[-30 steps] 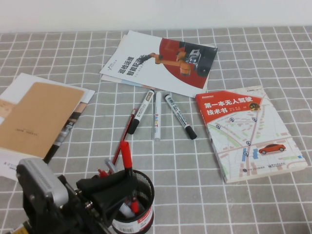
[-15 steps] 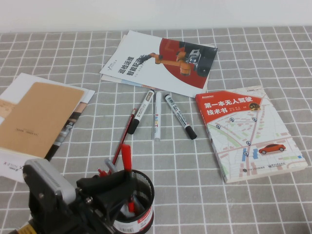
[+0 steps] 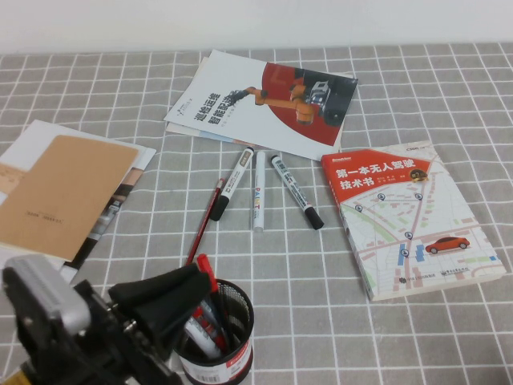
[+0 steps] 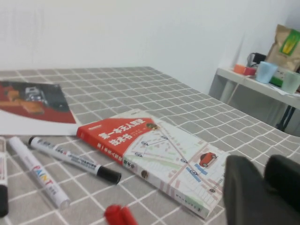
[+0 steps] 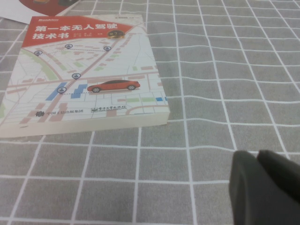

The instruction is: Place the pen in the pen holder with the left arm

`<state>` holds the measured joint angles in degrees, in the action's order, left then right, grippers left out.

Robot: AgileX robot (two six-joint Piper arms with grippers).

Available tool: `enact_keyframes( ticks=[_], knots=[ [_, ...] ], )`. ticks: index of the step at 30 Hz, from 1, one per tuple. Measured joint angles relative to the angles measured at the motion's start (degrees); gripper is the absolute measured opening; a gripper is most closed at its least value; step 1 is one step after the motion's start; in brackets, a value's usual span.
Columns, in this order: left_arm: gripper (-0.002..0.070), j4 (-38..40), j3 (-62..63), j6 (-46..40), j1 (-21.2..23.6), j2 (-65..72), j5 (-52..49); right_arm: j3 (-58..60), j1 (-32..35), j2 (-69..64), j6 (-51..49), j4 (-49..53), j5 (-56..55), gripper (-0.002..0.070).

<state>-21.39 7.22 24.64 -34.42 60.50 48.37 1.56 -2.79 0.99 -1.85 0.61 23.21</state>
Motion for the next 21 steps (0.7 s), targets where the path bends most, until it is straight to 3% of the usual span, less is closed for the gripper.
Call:
enact_keyframes(
  ticks=[5,12,21],
  knots=[
    [0.001,-0.3,2.2,4.1,0.0,-9.2,-12.9,0.0,0.0,0.0,0.0,0.0,0.0,-0.0015],
    [0.0,-2.4,8.2,5.7,0.0,-25.5,-33.6,0.0,0.0,0.0,0.0,0.0,0.0,-0.0015],
    [0.0,-2.6,8.6,6.7,0.0,-33.8,-45.3,0.0,0.0,0.0,0.0,0.0,0.0,-0.0015]
  ],
)
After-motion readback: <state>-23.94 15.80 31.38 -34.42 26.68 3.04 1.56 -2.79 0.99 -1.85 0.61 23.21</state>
